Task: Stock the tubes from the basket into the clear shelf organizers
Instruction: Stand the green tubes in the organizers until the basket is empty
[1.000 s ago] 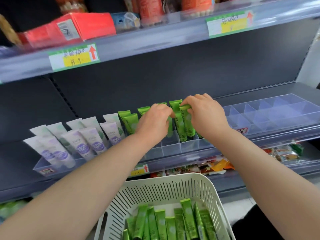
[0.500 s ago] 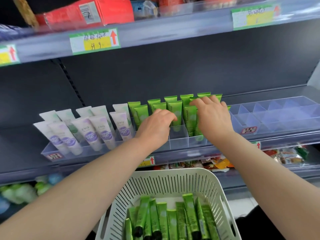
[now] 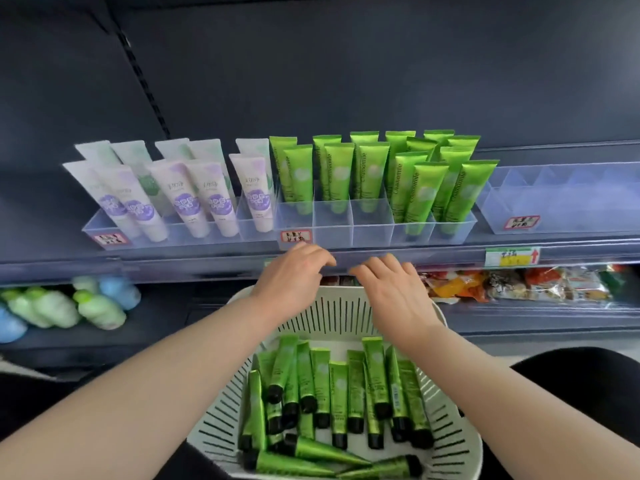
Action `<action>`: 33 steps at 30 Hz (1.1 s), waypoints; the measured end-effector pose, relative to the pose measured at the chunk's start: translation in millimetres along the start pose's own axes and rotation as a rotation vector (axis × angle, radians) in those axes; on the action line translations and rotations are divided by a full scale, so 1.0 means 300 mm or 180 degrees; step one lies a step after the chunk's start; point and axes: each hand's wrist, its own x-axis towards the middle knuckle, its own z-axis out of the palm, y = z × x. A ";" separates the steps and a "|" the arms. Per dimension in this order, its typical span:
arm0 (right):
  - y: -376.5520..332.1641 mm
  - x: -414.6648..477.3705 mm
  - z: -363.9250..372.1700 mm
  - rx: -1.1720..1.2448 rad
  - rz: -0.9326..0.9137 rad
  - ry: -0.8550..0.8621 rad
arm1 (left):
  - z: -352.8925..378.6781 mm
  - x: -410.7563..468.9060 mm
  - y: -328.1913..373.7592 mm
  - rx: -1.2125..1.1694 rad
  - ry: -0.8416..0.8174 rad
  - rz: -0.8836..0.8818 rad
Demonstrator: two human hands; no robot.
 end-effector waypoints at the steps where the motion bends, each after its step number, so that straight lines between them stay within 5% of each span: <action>1: -0.006 -0.017 0.034 0.0021 0.0002 -0.0178 | 0.025 -0.027 -0.010 -0.0039 -0.0049 -0.0063; 14: -0.054 -0.182 0.472 0.0105 0.0766 -0.2443 | 0.399 -0.322 -0.075 -0.0192 -0.0834 -0.0799; 21: -0.058 -0.165 0.518 0.0467 0.1484 -0.2227 | 0.426 -0.312 -0.142 -0.0186 -0.0762 -0.0710; 33: -0.118 -0.134 0.508 0.0399 0.1192 -0.2584 | 0.430 -0.345 -0.195 -0.0020 -0.1019 -0.1213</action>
